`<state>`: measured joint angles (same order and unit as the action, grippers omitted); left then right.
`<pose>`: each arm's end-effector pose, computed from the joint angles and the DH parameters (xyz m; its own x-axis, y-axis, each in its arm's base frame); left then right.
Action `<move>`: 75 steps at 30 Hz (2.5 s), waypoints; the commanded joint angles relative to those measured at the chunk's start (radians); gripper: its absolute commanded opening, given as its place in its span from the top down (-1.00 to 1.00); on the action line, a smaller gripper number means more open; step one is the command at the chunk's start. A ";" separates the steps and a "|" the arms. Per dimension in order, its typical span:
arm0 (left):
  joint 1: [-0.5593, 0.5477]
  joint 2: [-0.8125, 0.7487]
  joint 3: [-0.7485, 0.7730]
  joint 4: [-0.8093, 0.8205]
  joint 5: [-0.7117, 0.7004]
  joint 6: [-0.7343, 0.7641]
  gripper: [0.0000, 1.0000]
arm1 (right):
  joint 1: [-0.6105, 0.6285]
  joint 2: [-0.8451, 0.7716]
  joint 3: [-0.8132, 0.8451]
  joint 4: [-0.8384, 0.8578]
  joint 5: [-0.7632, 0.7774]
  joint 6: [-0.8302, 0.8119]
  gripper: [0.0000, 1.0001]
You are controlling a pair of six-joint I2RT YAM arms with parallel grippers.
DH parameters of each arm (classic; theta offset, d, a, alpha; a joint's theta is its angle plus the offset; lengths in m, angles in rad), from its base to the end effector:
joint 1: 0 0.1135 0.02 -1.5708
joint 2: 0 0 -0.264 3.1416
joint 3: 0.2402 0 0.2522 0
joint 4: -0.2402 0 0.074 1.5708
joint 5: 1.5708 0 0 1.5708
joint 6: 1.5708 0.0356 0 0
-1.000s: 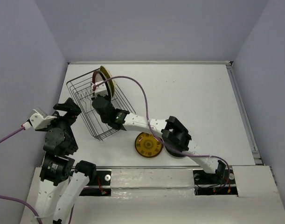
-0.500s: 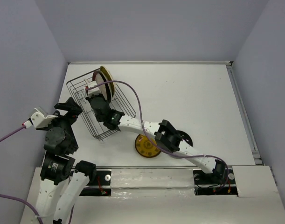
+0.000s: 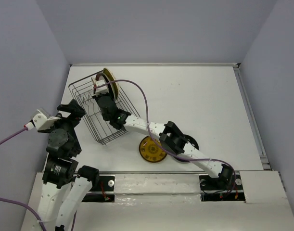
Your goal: Load the plates into the dish rack
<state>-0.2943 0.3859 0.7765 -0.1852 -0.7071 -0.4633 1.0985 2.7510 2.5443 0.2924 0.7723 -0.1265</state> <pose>0.0814 -0.0005 0.3822 0.3481 -0.4605 -0.8166 -0.2600 0.7895 -0.5560 0.3020 0.5366 0.2310 0.0792 -0.0436 -0.9959 -0.3141 0.9471 -0.0665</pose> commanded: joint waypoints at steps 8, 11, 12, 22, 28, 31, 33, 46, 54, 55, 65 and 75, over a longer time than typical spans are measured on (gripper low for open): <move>0.011 0.019 -0.002 0.056 0.003 0.015 -0.98 | -0.019 0.041 0.051 0.007 -0.064 0.108 0.83; 0.014 0.021 -0.003 0.058 0.006 0.015 -0.98 | -0.019 0.027 0.044 -0.007 -0.076 0.116 0.10; 0.015 0.021 -0.003 0.058 0.009 0.015 -0.98 | -0.019 0.000 0.021 -0.007 -0.088 0.119 -0.18; 0.037 0.037 -0.023 0.084 0.093 0.026 -0.98 | -0.019 -0.504 -0.463 -0.018 -0.250 0.273 -0.35; 0.040 0.053 -0.052 0.130 0.263 0.061 -0.98 | -0.019 -0.886 -0.903 -0.006 -0.265 0.350 -0.35; 0.040 0.062 -0.065 0.176 0.452 0.081 -0.98 | -0.041 -1.045 -1.125 -0.034 -0.268 0.414 -0.30; 0.038 0.073 -0.072 0.222 0.617 0.086 -0.98 | -0.092 -1.206 -1.339 -0.131 -0.320 0.538 -0.05; -0.075 0.169 -0.204 0.492 1.180 -0.120 -0.98 | -0.298 -1.987 -2.058 -0.550 -0.458 0.906 0.68; -0.463 0.378 -0.174 0.469 0.913 -0.025 -0.98 | -0.446 -2.102 -2.066 -0.760 -0.425 0.919 -0.18; -0.486 0.378 -0.172 0.463 0.894 -0.020 -0.98 | -0.456 -2.110 -2.070 -0.771 -0.435 0.924 -0.25; -0.640 0.461 -0.093 0.333 0.718 0.047 -0.98 | -0.496 -2.115 -2.058 -0.955 -0.502 1.096 -0.38; -0.640 0.300 0.015 0.075 0.589 0.149 -0.98 | -0.514 -1.999 -2.096 -0.992 -0.596 1.214 -0.39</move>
<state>-0.9298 0.7246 0.7250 -0.0040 -0.0334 -0.3889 0.6029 0.7185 0.4435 -0.6601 0.2256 1.0218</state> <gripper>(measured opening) 0.990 0.680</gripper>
